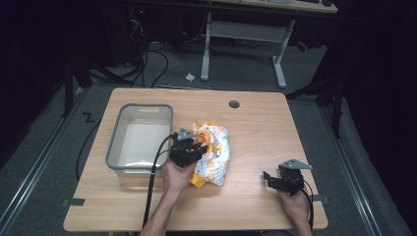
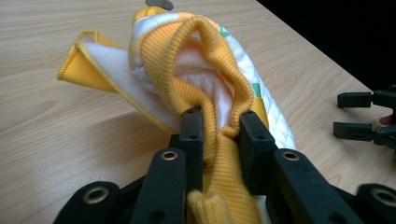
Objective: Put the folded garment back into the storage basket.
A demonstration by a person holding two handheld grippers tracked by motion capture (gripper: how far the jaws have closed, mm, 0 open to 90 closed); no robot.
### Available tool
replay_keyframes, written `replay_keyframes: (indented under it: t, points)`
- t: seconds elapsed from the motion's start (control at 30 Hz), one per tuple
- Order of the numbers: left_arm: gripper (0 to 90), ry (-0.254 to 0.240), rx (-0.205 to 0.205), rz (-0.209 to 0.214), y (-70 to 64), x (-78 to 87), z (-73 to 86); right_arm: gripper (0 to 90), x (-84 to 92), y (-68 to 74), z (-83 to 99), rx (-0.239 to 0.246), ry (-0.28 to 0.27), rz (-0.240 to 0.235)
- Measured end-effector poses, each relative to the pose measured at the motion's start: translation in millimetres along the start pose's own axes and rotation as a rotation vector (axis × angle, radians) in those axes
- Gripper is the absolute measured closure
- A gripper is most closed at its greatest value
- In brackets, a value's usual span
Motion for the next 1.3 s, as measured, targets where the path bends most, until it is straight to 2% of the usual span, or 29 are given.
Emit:
replay_keyframes:
  t: [0.17, 0.2, 0.3, 0.4, 0.67, 1.3]
  points:
    - [74.3, -0.015, -0.007, -0.001, 2.3, 6.1, -6.1, 28.4, 0.0, 0.1, 0.1, -0.002, 0.000, 0.000]
    - [74.3, -0.030, -0.001, 0.003, 3.8, 10.1, -9.6, 28.4, 0.0, 0.0, 0.0, 0.000, 0.000, 0.000]
    - [74.3, -0.034, 0.010, 0.008, 6.2, 13.9, -10.5, 28.3, 0.0, 0.1, 0.1, -0.002, 0.000, 0.000]
    - [74.4, -0.043, 0.008, -0.007, 11.5, 22.1, -12.9, 28.4, 0.0, 0.1, 0.1, -0.002, 0.000, 0.000]
    - [74.5, -0.073, 0.019, -0.012, 19.8, 35.5, -20.5, 28.3, 0.0, 0.0, 0.0, 0.000, 0.000, 0.000]
    - [74.7, -0.117, 0.053, -0.058, 56.9, 73.3, -31.3, 28.4, 0.0, 0.0, 0.1, -0.002, 0.000, 0.000]
Point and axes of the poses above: each handheld gripper's, and its own axes: x roughly backward along the jaws, z roughly out of its underside, y roughly to its left, the point moved 10 cm from there along -x, roughly forward along the jaws, and after that the axes turned 15 degrees about -x, right-handed, at the moved point
